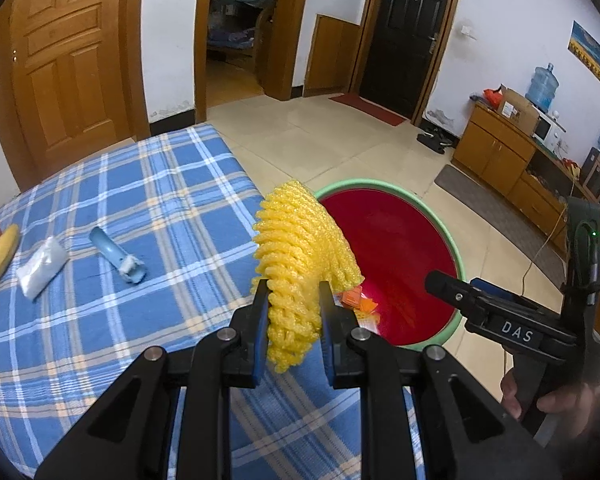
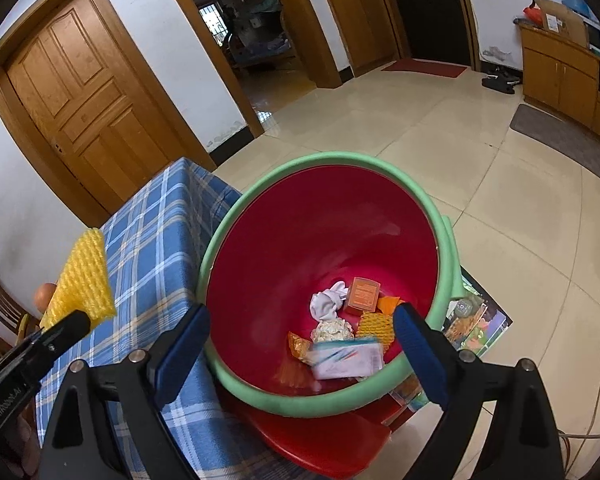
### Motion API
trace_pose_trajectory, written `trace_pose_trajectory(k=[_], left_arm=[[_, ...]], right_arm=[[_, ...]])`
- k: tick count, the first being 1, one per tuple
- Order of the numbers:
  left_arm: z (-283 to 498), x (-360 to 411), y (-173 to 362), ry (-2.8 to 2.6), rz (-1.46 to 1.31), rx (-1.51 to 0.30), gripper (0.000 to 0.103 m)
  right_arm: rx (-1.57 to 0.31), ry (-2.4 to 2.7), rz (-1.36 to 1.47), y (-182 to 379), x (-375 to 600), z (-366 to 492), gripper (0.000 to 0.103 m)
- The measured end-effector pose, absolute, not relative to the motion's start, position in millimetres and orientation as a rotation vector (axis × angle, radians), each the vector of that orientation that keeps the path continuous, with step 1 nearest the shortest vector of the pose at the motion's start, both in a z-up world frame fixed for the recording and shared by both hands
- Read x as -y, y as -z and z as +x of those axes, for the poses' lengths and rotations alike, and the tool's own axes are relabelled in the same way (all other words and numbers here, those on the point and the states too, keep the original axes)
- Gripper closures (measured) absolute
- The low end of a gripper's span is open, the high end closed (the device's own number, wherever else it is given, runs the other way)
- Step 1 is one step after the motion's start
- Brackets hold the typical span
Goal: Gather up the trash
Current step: 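Carry the foam net and medicine box over the red bucket and open both tools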
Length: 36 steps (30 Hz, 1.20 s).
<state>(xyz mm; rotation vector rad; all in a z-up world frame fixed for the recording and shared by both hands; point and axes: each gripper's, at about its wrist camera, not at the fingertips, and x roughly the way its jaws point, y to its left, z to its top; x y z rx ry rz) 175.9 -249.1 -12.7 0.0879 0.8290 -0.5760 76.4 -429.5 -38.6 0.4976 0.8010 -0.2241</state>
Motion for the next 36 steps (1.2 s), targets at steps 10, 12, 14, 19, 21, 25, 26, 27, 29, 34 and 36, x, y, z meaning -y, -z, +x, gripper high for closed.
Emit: trace_pose_trajectory(k=[10,12,14,19,21,25,26,27,29,34,36], left_arm=[[180.1,279.1,28.1,0.633,0.116,-0.855,0.081],[181.7,284.2,30.9,0.647,0.117,-0.863,0.081],[183.3,289.2,32.6,0.657,0.121,-0.864,0.079],[184.5,296.6,32.4,0.69,0.11,-0.863,0.059],[183.6,297.3,32.3,0.691,0.112,-0.861,0.057],[182.8,297.2,32.6,0.699,0.106,-0.868,0.055],[182.1,297.5,32.5,0.697,0.109,-0.868,0.055],[181.5,296.9,32.0,0.695,0.11,-0.867,0.055],[181.0,295.5,30.9,0.695,0.104,-0.866,0.055],[178.4,296.7,25.3,0.733,0.087,-0.851,0.05],[177.0,299.3,22.2,0.733,0.094,-0.836,0.042]], right_arm=[[-0.767,0.246,0.551,35.8,445.4,65.3,0.008],[-0.762,0.255,0.561,36.1,449.2,62.4,0.008],[-0.761,0.263,0.564,36.1,452.2,60.4,0.008],[-0.759,0.282,0.572,36.7,458.2,55.0,0.008],[-0.757,0.286,0.575,36.5,460.4,53.2,0.008],[-0.751,0.29,0.576,35.4,462.9,51.3,0.008],[-0.75,0.29,0.577,34.9,463.0,50.8,0.008],[-0.748,0.289,0.576,34.3,462.9,50.6,0.008],[-0.746,0.287,0.573,32.9,461.8,50.2,0.008],[-0.739,0.283,0.57,29.4,459.8,48.9,0.008],[-0.737,0.284,0.569,28.4,459.8,48.0,0.008]])
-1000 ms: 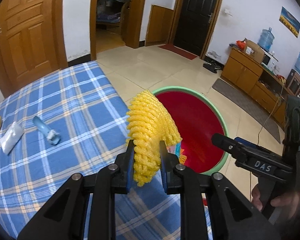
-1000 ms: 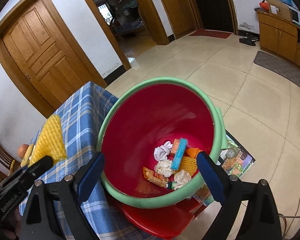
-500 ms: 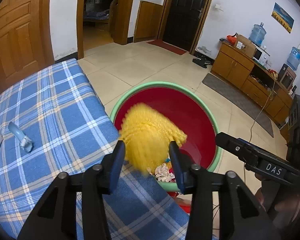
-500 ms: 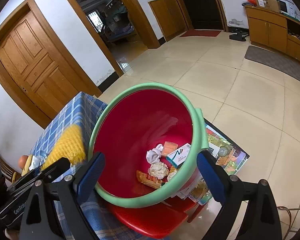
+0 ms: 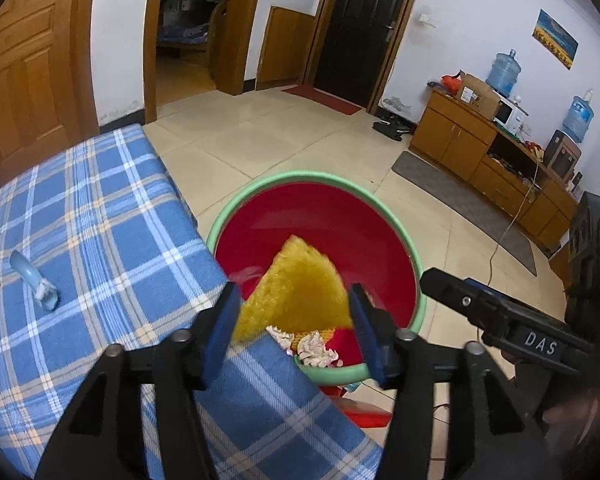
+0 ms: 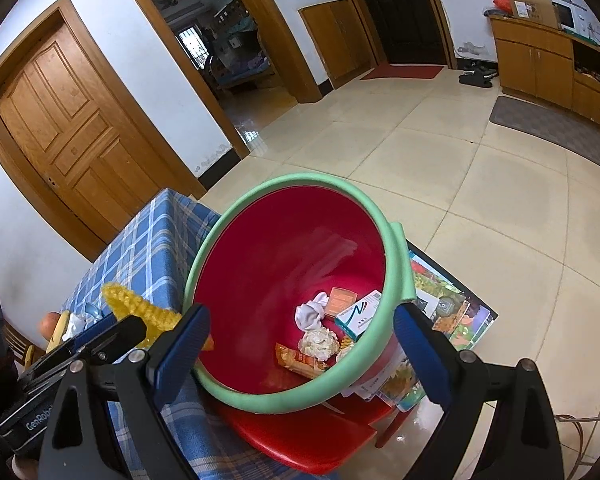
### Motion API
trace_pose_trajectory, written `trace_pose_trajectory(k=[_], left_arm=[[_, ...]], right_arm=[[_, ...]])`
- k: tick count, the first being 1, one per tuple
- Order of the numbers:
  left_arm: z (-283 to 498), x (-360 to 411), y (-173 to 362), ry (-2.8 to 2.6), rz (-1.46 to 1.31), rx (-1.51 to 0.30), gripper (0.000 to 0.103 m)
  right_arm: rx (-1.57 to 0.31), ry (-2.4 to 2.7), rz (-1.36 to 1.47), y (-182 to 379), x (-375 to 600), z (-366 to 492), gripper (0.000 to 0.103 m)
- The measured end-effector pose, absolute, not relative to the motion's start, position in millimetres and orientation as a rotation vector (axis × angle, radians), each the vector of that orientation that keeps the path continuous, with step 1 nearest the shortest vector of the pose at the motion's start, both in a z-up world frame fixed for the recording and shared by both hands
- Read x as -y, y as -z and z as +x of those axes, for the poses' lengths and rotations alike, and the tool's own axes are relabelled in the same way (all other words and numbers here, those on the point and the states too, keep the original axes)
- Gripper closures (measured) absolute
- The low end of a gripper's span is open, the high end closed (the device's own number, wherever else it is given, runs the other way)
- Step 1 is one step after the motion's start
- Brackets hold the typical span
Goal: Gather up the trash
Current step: 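Carry the foam net and medicine box over the red bucket and open both tools, then move both tools back over the table toward the white plastic bag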
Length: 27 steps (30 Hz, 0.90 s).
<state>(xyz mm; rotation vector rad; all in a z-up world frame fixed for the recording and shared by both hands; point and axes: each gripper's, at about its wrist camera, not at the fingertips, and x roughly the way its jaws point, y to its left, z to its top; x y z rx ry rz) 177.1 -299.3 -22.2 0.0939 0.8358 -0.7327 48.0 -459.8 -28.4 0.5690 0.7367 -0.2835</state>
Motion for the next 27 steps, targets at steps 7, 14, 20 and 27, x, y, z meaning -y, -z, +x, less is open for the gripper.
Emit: trace_pose_trajectory(k=[7,14,20,27], left_arm=[[178.1,297.9,18.1,0.717,0.086,-0.824,0.036],[178.4,286.5,14.5,0.689,0.081,-0.818,0.036],[178.6,268.3,8.2,0.648,0.072,-0.799,0.036],[184.9,234.0,3.7,0.581,0.06,-0.784,0.036]], right_arm=[[-0.735,0.295,0.574,27.6,463.1,43.6,0.008],[-0.729,0.288,0.57,24.1,459.2,43.3,0.008],[-0.72,0.263,0.558,16.7,447.9,45.8,0.008],[-0.722,0.204,0.519,7.9,422.6,57.0,0.008]])
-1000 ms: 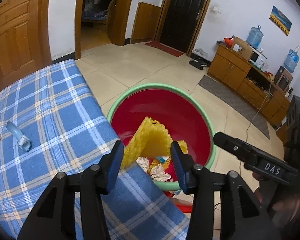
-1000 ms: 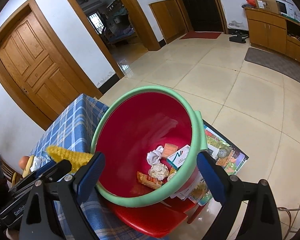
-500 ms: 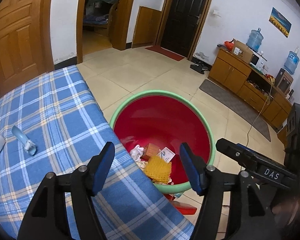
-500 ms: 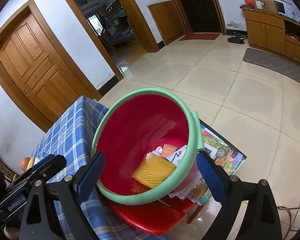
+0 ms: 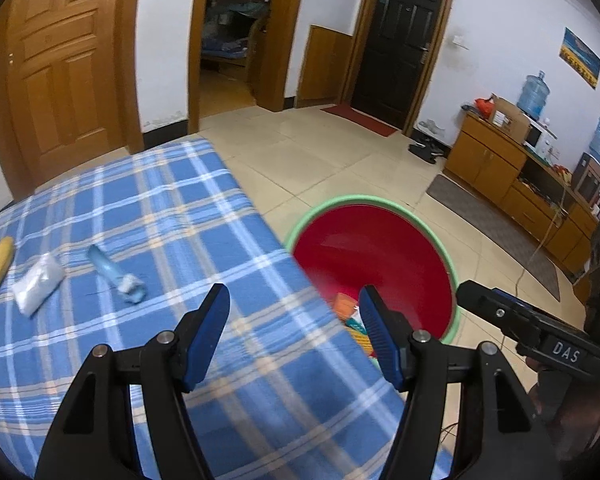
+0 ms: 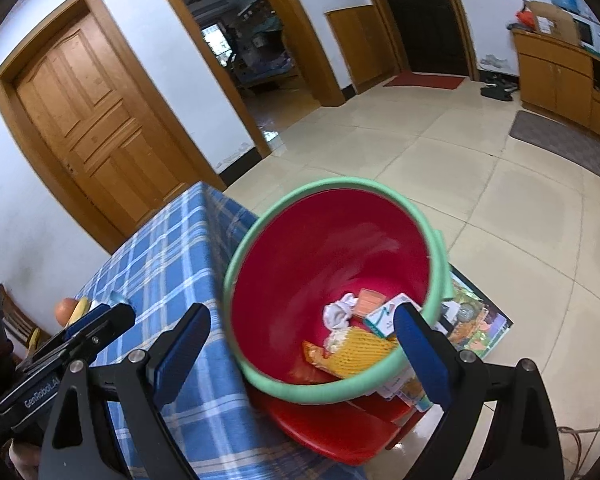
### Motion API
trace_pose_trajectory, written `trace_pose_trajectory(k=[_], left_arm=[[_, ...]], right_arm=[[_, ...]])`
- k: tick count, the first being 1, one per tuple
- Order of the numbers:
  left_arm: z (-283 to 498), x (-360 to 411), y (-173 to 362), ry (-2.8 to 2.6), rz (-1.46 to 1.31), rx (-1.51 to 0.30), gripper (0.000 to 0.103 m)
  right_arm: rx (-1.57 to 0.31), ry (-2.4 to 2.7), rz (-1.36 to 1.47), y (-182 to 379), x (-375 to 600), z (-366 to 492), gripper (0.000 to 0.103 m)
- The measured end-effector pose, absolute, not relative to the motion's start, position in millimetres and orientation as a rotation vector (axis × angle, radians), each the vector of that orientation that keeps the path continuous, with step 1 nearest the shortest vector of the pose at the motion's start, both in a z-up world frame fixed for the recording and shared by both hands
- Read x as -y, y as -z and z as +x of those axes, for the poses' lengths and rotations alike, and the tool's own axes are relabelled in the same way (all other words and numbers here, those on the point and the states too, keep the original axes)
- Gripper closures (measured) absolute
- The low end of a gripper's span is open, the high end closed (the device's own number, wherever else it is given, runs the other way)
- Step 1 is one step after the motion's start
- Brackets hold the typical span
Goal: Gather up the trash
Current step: 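Move both tools back over the table toward the white plastic bag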
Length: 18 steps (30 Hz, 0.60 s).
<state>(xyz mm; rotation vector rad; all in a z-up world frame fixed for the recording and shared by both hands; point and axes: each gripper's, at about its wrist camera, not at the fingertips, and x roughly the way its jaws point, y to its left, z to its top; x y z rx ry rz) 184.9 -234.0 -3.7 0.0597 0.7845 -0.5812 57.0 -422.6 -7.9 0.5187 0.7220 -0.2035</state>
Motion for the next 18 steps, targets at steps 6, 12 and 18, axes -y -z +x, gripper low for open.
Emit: trace_pose_trajectory(k=[6,12,18], left_arm=[[196.8,200.3,1.5,0.504,0.061,-0.776,0.036],[210.3,165.4,1.6,0.42,0.081,-0.765,0.036],[226.7,129.3,2.1,0.334,0.108,-0.758,0.036]], right_arm=[[-0.728,0.151,0.49,2.4,396.0,71.2,0.008],[-0.746,0.101,0.444,-1.8,367.7,88.4,0.008],[-0.777,0.038,0.384,-4.0,336.8,112.8,0.008]])
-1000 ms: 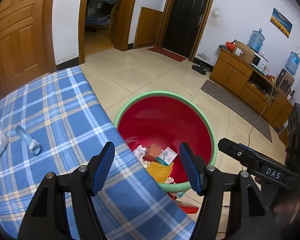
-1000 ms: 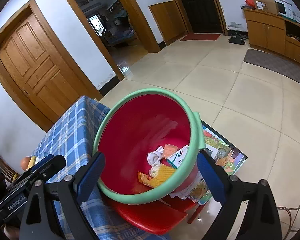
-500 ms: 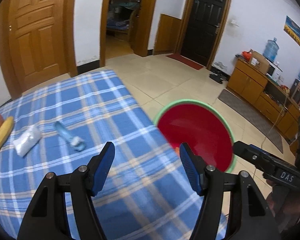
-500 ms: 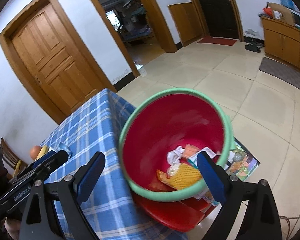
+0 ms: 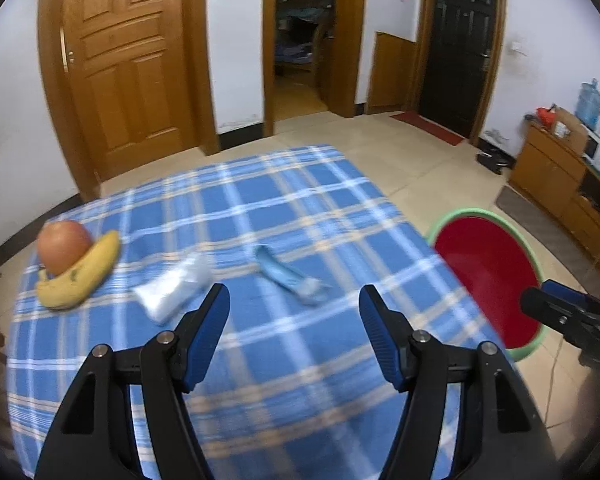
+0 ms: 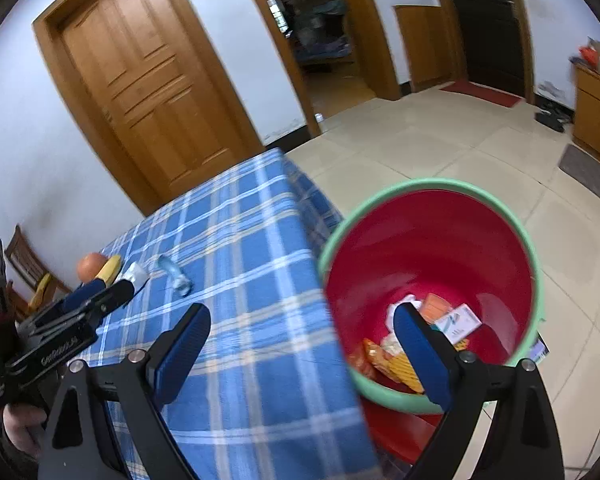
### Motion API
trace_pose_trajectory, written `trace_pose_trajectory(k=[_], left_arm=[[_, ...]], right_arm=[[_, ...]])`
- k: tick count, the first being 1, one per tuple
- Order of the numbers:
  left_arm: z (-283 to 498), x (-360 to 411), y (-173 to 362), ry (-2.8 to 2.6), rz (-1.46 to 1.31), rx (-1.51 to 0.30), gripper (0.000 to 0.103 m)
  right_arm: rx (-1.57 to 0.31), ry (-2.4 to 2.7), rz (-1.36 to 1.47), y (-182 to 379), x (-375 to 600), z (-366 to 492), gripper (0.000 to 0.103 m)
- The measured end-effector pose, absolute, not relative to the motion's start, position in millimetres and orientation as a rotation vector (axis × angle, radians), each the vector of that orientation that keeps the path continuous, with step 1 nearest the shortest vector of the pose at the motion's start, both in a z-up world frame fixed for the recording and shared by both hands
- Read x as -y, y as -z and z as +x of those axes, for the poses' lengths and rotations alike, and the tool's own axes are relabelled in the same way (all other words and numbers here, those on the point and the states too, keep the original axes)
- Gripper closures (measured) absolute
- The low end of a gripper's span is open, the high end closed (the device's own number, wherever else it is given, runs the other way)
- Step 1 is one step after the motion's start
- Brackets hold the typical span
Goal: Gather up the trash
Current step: 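Move both tools back over the table toward the white plastic bag, then grasp the white plastic bag with the left tool and lift it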
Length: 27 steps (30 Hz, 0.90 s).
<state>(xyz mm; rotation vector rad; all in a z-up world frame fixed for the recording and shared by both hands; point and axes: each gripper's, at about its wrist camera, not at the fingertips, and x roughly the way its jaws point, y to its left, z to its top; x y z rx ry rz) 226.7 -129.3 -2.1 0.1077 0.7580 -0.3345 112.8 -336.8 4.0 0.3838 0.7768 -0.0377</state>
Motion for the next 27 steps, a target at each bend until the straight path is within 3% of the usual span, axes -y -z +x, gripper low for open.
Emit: trace_pose_trajectory(k=[25,27], left_arm=[[312.2,59.5,61.1,0.203,0.163,-0.875,0.036],[312.6,59.3,64.0,0.218,0.155,-0.884,0.041]], right_arm=[[-0.909,-0.117,0.153,8.6,228.6,213.0,0.008],[-0.918,-0.126,0.139,12.6,222.4,219.9,0.008]])
